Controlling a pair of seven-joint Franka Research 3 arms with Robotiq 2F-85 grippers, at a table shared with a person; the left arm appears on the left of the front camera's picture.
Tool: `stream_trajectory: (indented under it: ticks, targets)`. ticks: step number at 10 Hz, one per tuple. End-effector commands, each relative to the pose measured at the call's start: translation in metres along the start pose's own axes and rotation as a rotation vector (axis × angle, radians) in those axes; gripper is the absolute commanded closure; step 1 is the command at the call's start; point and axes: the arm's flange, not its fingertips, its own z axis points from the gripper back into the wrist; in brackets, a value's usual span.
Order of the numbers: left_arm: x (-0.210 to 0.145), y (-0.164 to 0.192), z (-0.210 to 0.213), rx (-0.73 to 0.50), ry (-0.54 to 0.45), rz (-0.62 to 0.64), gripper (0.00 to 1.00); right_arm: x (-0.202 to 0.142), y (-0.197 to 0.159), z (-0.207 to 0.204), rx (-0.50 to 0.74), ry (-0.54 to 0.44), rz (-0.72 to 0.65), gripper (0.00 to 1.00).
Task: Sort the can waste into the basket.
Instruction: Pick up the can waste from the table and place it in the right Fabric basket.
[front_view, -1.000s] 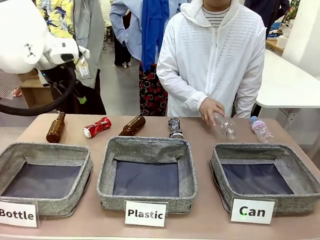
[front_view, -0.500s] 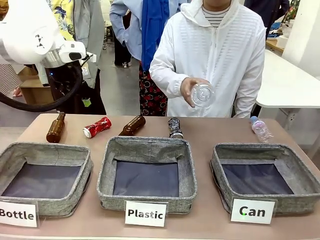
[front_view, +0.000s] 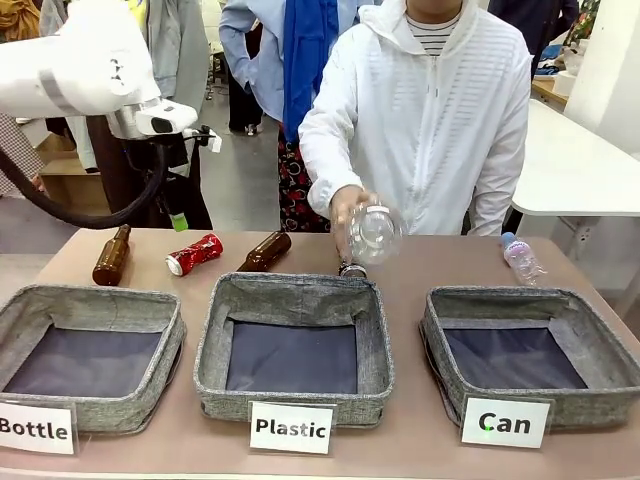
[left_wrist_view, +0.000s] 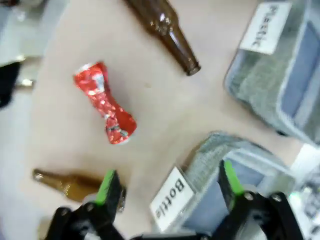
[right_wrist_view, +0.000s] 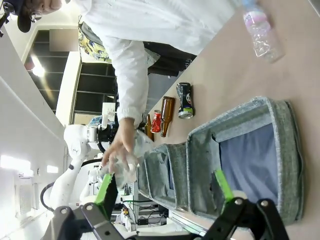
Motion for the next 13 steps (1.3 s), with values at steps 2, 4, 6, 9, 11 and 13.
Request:
stream_trajectory:
  ticks: [2, 4, 6, 9, 11, 13]
  targets:
    - [-0.029, 0.033, 0.027, -0.087, -0.025, -0.124, 0.00, 0.002, -0.001, -0.002, 0.025, -0.017, 0.025, 0.00]
    - [-0.102, 0.036, 0.049, -0.081, -0.208, -0.146, 0.00, 0.002, -0.001, -0.002, 0.025, -0.017, 0.025, 0.00]
    - [-0.156, 0.041, 0.044, -0.076, -0.330, -0.088, 0.00, 0.002, -0.001, -0.002, 0.025, -0.017, 0.025, 0.00]
    - [-0.115, 0.058, 0.026, -0.038, -0.323, 0.041, 0.00, 0.002, -0.001, -0.002, 0.025, -0.017, 0.025, 0.00]
    - [-0.074, 0.067, 0.010, -0.020, -0.236, 0.134, 0.00, 0.002, -0.001, -0.002, 0.025, -0.017, 0.025, 0.00]
    - [-0.041, 0.070, -0.004, 0.025, -0.130, 0.190, 0.00, 0.002, -0.001, -0.002, 0.025, -0.017, 0.025, 0.00]
